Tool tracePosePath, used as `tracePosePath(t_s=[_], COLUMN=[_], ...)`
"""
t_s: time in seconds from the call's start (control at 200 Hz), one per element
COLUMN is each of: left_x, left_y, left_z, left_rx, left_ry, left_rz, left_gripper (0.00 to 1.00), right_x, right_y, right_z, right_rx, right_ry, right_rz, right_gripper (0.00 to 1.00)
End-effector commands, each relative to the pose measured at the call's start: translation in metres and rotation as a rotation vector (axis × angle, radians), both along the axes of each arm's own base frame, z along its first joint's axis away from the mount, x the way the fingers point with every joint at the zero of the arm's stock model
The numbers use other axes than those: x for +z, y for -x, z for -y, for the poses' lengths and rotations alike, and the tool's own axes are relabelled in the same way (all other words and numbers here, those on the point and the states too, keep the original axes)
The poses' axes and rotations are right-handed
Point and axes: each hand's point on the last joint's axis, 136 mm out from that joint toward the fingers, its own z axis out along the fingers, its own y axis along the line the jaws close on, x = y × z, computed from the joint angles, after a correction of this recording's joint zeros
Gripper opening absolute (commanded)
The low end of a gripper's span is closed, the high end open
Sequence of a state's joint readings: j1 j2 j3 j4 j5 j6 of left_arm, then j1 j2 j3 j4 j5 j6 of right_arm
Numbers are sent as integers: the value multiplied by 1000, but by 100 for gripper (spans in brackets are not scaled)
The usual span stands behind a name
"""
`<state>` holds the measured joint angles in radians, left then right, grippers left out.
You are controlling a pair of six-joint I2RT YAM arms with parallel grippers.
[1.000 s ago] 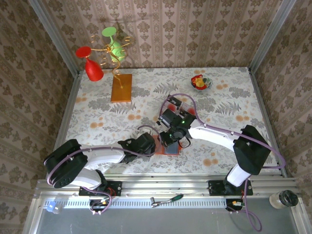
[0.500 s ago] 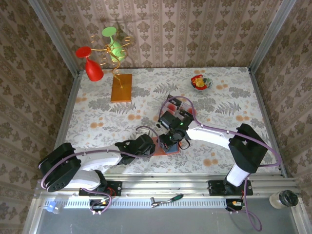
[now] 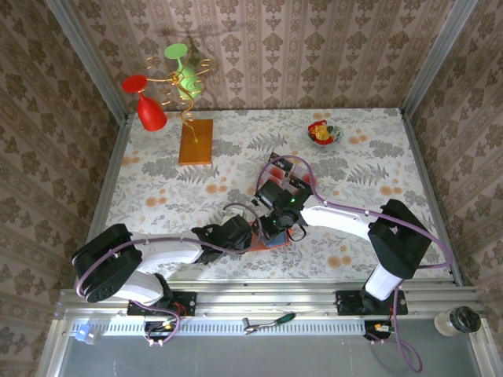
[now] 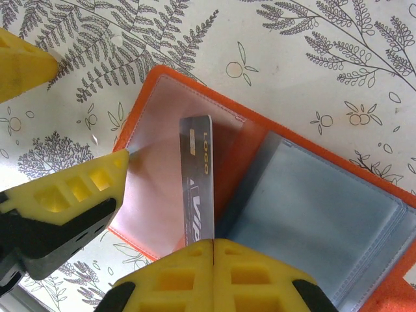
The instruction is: Put the credit cards into the card holder
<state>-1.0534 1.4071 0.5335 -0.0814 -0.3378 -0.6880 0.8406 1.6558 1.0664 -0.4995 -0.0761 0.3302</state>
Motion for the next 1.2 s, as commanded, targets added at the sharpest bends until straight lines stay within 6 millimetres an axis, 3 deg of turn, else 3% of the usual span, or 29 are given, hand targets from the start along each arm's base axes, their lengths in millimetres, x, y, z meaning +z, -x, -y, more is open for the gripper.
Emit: tracePosePath(t_s=[0.0, 0.215, 0.42, 0.54, 1.195], left_x=[-3, -3, -1, -3, -5], left_y=[0, -2, -4, -3, -4], left_z=[0, -2, -2, -4, -11], left_rx=[-10, -2, -5, -5, 7], left_ry=[-32, -48, -60, -72, -115], left_rz=[-1, 4, 5, -1, -4], left_gripper=[71, 71, 71, 71, 71], right_x=[12, 43, 40, 51, 27], right_y=[-2, -10, -11, -13, -11], right_z=[2, 4, 7, 16, 22], right_rx=[-25, -135, -322, -395, -487], right_ry=[-28, -201, -377, -482, -603], right_rz=[14, 29, 43, 109, 112], right_gripper=[0, 0, 0, 0, 0])
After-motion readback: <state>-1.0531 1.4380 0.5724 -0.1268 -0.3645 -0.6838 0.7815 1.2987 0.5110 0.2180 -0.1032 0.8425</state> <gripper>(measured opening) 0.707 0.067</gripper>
